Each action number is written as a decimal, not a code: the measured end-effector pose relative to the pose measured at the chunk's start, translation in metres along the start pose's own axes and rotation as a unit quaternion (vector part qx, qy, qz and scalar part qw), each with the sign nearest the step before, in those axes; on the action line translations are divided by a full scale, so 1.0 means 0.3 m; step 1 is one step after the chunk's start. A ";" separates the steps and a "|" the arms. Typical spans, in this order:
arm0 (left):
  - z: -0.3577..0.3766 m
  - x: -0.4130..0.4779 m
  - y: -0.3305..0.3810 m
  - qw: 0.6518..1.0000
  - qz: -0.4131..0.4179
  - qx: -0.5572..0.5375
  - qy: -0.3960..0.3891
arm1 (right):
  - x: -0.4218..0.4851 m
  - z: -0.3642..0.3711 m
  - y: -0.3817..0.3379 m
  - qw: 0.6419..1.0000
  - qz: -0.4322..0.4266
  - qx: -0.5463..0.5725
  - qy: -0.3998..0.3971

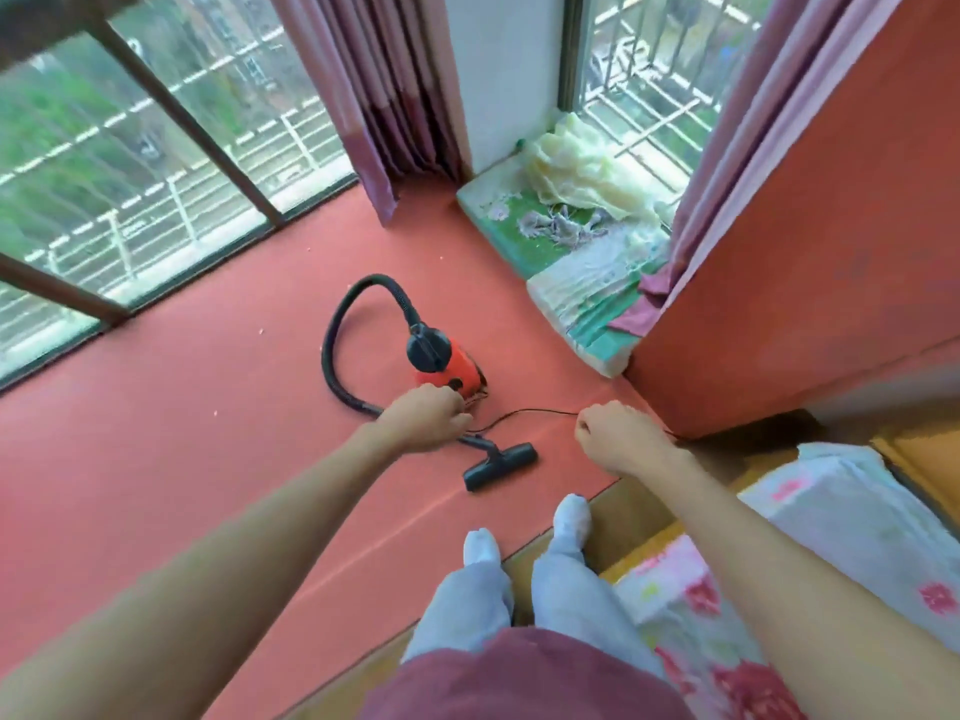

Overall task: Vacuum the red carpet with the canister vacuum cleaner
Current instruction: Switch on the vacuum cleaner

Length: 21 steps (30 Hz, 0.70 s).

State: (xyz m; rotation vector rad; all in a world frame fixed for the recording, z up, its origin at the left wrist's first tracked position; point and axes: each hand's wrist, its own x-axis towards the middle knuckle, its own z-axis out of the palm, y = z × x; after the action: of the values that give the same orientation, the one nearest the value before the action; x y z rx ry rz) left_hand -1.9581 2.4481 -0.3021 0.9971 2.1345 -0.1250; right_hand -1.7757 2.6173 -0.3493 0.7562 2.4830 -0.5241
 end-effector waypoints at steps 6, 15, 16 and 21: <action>0.079 -0.055 -0.096 0.990 -0.068 -0.124 0.029 | 0.117 -0.036 -0.128 0.991 -0.109 -0.068 -0.038; 0.147 -0.115 -0.319 0.969 -0.133 -0.204 0.037 | 0.238 -0.033 -0.303 0.973 -0.172 -0.128 -0.086; 0.153 -0.120 -0.356 0.968 -0.138 -0.206 0.036 | 0.249 -0.029 -0.339 0.972 -0.173 -0.132 -0.089; 0.147 -0.116 -0.562 0.966 -0.132 -0.219 0.036 | 0.314 -0.007 -0.543 0.970 -0.169 -0.140 -0.102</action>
State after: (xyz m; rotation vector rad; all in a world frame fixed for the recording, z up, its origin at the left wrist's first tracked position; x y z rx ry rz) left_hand -2.0340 2.2937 -0.3461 0.4647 2.2195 0.2492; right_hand -1.9421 2.5308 -0.3647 0.1602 2.4271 -0.3344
